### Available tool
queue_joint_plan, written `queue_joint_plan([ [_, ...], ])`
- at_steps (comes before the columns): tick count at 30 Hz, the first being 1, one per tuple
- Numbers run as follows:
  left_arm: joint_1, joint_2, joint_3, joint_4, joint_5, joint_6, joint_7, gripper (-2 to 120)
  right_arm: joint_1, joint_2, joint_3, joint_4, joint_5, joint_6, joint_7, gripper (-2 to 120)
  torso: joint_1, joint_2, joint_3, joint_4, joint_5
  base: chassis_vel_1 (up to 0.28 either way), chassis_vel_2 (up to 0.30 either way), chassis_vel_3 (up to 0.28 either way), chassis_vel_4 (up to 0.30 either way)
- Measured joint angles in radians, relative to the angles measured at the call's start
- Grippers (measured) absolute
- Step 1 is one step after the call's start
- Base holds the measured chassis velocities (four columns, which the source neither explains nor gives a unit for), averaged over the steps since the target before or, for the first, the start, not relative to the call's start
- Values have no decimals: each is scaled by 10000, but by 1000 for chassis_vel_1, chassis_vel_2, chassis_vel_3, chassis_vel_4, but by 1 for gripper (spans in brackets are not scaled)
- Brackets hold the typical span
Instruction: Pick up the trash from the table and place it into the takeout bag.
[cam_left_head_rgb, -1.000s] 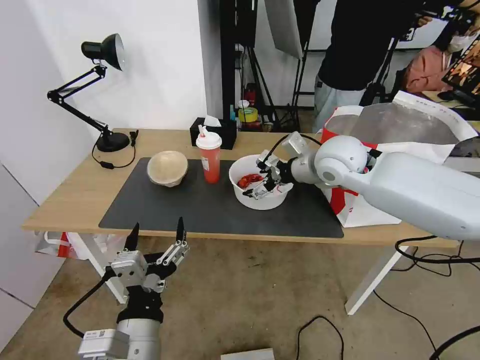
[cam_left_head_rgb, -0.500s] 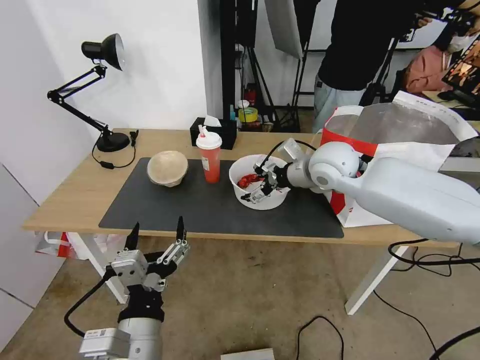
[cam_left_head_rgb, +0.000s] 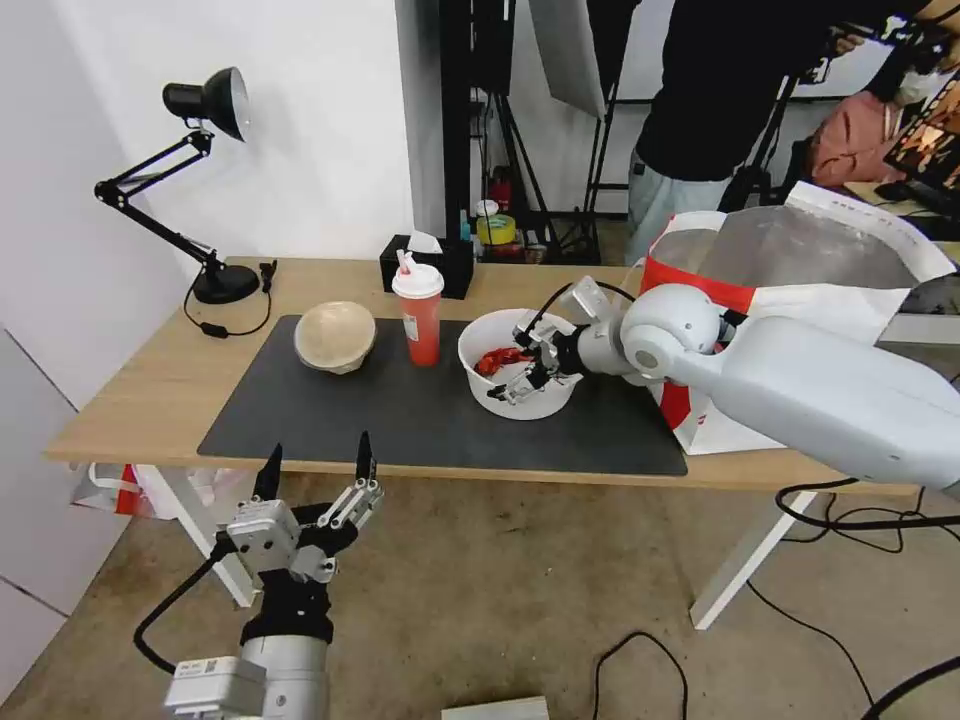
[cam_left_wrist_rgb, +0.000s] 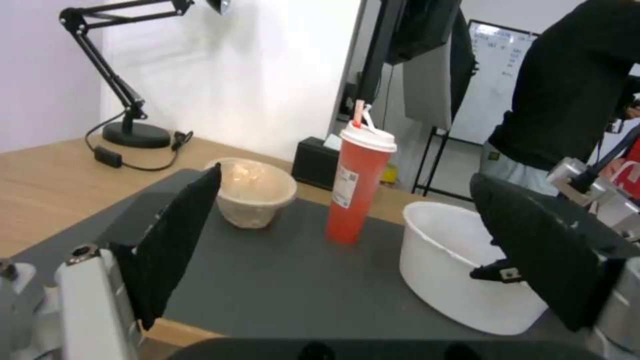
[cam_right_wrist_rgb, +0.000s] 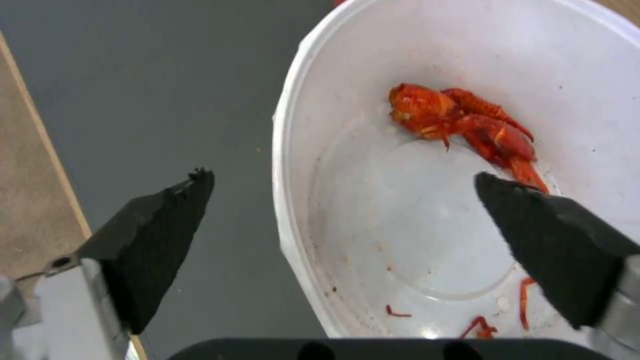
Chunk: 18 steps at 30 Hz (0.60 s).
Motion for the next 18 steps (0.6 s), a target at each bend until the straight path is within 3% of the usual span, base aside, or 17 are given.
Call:
queue_joint_plan([
  [14,67,-2,30,-24,22,-85,20,100,-358,352,107,-409,109,1,177,43,0,0,0,0,0,0,0,0,0],
  [18,76,-7,38,-27,22,-111,21,100,-420,384,125,-443,127,0,208,32,0,0,0,0,-1,0,0,0,0],
])
